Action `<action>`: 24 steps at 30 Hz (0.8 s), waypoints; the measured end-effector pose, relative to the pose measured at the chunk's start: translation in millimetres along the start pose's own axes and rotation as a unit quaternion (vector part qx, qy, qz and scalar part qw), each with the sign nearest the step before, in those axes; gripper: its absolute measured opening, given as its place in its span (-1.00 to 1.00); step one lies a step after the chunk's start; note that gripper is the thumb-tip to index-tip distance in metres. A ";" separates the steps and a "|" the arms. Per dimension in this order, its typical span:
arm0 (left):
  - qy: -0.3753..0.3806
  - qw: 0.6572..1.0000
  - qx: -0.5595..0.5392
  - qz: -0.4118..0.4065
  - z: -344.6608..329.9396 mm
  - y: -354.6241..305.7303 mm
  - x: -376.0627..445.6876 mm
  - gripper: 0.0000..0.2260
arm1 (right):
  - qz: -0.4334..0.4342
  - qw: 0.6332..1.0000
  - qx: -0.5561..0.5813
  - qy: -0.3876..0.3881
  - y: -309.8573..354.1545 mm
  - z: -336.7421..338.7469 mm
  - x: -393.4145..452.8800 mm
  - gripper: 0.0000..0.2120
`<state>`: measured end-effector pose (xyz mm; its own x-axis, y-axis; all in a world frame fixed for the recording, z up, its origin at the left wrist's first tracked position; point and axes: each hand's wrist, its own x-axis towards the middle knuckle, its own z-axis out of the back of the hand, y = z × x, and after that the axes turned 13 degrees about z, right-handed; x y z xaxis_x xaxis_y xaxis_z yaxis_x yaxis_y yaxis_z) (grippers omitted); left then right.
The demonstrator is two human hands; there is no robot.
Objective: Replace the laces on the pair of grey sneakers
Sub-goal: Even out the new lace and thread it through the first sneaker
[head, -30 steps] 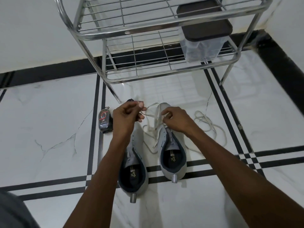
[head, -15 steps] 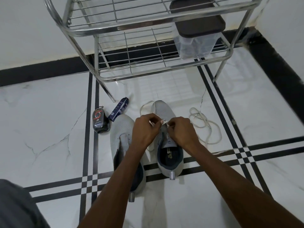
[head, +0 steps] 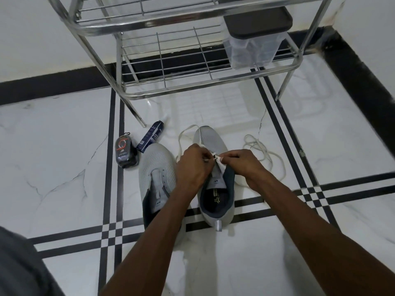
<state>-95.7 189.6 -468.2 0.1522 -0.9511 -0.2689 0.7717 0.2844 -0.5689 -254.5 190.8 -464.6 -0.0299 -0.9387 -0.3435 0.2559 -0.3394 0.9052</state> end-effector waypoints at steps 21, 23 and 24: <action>-0.008 0.991 -0.046 0.122 -8.3 -20.0 -41.0 -0.68 | 0.055 0.977 -0.173 0.111 1.6 -5.4 21.6 -0.84; 0.008 0.988 -0.070 0.139 -6.2 -14.6 -41.0 -0.67 | 0.046 0.982 -0.135 0.126 3.1 3.3 23.9 -0.82; 0.011 0.986 -0.085 0.141 -5.3 -12.0 -40.3 -0.68 | 0.054 0.988 -0.120 0.085 2.9 11.6 26.5 -0.84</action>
<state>-114.3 225.2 -454.6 0.3315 -0.8290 -0.4504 0.5849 0.5552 -0.5913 -265.7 164.3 -468.2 0.1687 -0.9378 -0.3034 0.4708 -0.1938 0.8607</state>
